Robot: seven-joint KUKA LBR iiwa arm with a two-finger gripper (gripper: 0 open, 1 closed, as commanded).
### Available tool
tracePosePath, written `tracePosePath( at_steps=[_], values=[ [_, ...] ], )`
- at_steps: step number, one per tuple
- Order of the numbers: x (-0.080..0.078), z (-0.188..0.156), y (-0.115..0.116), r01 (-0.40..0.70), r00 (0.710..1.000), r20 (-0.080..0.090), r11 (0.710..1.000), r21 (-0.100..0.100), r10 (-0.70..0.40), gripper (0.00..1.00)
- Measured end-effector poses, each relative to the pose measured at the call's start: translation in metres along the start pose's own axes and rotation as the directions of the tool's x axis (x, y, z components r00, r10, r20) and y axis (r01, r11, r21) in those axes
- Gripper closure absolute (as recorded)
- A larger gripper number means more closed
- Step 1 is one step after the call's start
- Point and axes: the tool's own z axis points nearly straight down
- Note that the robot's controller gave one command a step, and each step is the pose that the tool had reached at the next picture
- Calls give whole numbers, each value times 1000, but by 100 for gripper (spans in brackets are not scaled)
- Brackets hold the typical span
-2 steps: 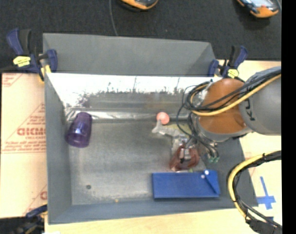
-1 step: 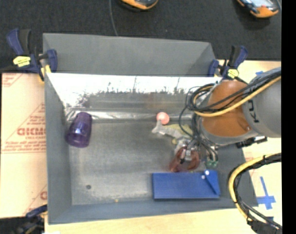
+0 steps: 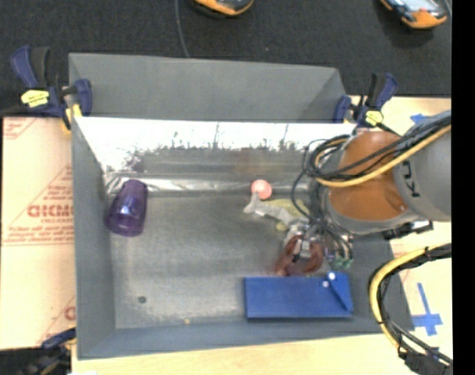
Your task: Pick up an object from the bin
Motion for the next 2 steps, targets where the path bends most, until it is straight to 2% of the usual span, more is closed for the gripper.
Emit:
tracePosePath(
  at_steps=[1,2],
  values=[
    [-11,5,-17,384,923,8,923,1,-384,100],
    [-3,-55,-28,431,902,-3,902,-2,-431,100]
  ],
)
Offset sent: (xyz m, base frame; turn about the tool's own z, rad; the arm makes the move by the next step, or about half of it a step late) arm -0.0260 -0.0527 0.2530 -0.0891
